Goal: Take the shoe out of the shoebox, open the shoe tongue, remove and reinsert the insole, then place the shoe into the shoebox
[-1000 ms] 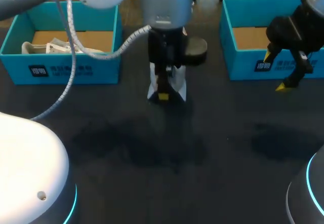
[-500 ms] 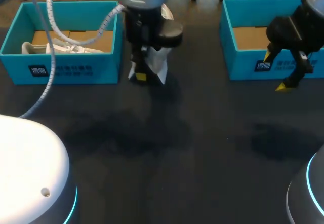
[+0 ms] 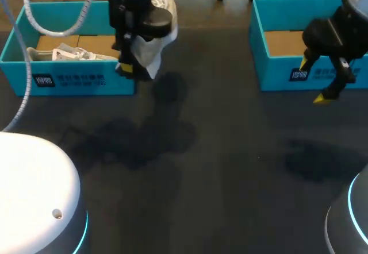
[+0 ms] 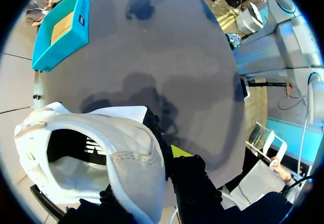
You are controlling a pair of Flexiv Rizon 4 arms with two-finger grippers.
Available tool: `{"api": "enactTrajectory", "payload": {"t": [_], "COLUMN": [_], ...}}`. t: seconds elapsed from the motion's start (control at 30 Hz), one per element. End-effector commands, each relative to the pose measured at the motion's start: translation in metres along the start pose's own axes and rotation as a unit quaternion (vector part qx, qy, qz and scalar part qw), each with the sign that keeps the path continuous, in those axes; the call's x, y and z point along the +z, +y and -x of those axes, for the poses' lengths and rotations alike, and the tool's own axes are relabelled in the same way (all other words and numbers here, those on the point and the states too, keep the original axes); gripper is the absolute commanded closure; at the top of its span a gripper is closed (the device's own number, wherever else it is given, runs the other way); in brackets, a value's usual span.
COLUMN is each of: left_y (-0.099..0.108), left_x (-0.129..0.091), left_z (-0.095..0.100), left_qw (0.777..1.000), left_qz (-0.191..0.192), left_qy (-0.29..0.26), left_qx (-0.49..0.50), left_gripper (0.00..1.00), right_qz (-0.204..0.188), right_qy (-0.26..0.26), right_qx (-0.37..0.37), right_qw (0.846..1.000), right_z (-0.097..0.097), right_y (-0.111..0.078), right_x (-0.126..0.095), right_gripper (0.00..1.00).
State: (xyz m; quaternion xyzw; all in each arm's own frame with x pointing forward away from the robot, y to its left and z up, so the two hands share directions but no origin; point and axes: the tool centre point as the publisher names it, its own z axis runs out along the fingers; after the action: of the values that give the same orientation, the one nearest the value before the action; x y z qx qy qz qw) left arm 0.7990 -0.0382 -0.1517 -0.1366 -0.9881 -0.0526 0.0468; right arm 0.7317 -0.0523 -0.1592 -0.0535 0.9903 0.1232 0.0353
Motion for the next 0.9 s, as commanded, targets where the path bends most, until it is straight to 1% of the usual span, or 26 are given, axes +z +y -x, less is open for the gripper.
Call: {"api": "enactTrajectory", "payload": {"t": [0.03, 0.17, 0.27, 0.33, 0.37, 0.43, 0.47, 0.63, 0.73, 0.77, 0.8, 0.9], "left_y": [0.031, 0.058, 0.077, 0.085, 0.095, 0.097, 0.118, 0.152, 0.178, 0.18, 0.192, 0.221], "left_x": [-0.003, -0.006, -0.003, -0.001, 0.0, 0.0, 0.002, 0.004, 0.004, 0.004, 0.003, 0.001], "left_z": [0.002, 0.011, 0.018, 0.022, 0.025, 0.026, 0.032, 0.041, 0.05, 0.05, 0.053, 0.06], "left_qw": [1.0, 1.0, 1.0, 1.0, 1.0, 1.0, 1.0, 0.999, 0.998, 0.998, 0.998, 0.999], "left_qz": [-0.011, -0.015, -0.01, -0.007, -0.006, -0.005, -0.002, -0.01, -0.023, -0.024, -0.028, -0.037], "left_qy": [-0.01, -0.01, -0.015, -0.008, -0.011, -0.012, -0.014, -0.023, -0.021, -0.02, -0.027, -0.014], "left_qx": [0.0, -0.003, -0.006, -0.006, -0.014, -0.015, -0.024, -0.047, -0.047, -0.045, -0.043, -0.021], "left_gripper": [1.0, 1.0, 1.0, 1.0, 1.0, 1.0, 1.0, 1.0, 1.0, 1.0, 1.0, 1.0], "right_qz": [-0.001, -0.001, -0.001, -0.001, -0.001, -0.001, -0.001, -0.001, -0.001, -0.001, -0.001, -0.001], "right_qy": [0.001, 0.001, 0.001, 0.001, 0.001, 0.001, 0.001, 0.001, 0.001, 0.001, 0.001, 0.001], "right_qx": [0.0, 0.0, 0.0, 0.0, 0.0, 0.0, 0.0, 0.0, 0.0, 0.0, 0.0, 0.0], "right_qw": [1.0, 1.0, 1.0, 1.0, 1.0, 1.0, 1.0, 1.0, 1.0, 1.0, 1.0, 1.0], "right_z": [0.001, 0.001, 0.001, 0.001, 0.001, 0.001, 0.001, 0.001, 0.001, 0.001, 0.001, 0.001], "right_y": [0.001, 0.001, 0.001, 0.001, 0.001, 0.001, 0.001, 0.001, 0.001, 0.001, 0.001, 0.001], "right_x": [0.001, 0.001, 0.001, 0.001, 0.001, 0.001, 0.001, 0.001, 0.001, 0.001, 0.001, 0.001], "right_gripper": [0.0, 0.0, 0.0, 0.0, 0.0, 0.0, 0.0, 0.0, 0.0, 0.0, 0.0, 0.0]}}
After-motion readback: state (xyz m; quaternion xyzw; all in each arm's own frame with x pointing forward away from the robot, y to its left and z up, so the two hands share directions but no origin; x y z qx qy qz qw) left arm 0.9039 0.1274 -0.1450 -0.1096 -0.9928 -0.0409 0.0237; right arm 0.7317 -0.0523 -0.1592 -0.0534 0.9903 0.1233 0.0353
